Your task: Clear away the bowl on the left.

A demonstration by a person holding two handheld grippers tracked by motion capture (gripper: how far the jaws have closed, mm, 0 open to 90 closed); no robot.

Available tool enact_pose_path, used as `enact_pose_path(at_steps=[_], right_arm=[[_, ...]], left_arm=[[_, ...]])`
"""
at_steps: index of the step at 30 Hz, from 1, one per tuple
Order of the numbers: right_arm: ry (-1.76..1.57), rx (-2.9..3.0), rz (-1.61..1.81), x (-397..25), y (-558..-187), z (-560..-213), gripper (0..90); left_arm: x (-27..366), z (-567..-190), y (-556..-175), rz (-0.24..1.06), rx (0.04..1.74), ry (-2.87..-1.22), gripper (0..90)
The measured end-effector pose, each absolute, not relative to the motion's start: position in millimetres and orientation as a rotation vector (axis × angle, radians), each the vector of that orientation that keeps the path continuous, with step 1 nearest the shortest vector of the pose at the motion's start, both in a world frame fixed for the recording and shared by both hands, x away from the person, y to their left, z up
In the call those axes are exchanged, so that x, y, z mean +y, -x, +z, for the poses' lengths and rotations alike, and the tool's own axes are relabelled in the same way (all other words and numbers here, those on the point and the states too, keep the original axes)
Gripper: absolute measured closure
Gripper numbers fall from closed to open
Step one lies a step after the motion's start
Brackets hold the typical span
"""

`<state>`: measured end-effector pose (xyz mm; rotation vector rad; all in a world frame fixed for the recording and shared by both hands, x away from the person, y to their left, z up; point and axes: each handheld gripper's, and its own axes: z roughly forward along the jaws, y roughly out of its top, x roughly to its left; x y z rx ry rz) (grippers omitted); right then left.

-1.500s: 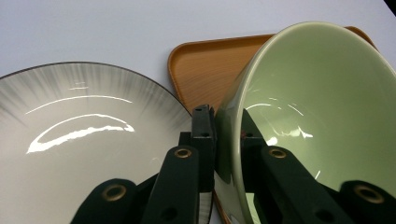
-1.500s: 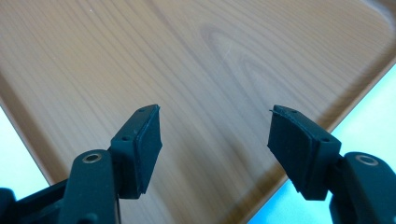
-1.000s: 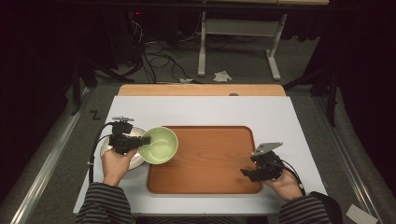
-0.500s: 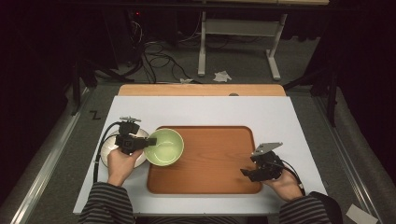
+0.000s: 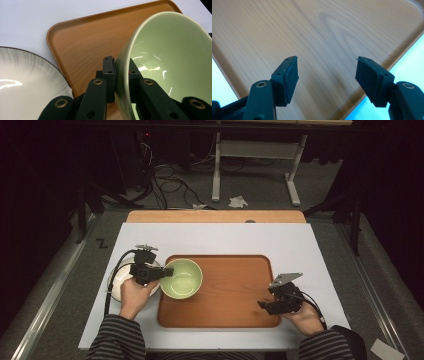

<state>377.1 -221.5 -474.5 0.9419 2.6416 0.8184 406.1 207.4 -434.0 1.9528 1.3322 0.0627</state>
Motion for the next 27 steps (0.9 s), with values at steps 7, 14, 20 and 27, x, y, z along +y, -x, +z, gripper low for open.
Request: enact_pose_path(at_steps=[7, 14, 20, 27], right_arm=[[-0.942, 2.646, 0.819, -221, -377, -475, 36.1], [-0.944, 2.646, 0.818, -221, -377, -475, 36.1], [-0.944, 2.641, 0.823, -222, -377, -475, 36.1], [-0.945, 2.639, 0.824, -222, -377, -475, 36.1]], left_arm=[[198, -433, -408, 0.041, 1.303, -1.967, 82.9], [187, -431, -411, 0.033, 1.273, -1.989, 82.9], [173, -433, -415, 0.014, 1.243, -2.02, 82.8], [164, -437, -419, -0.009, 1.237, -2.03, 82.8]])
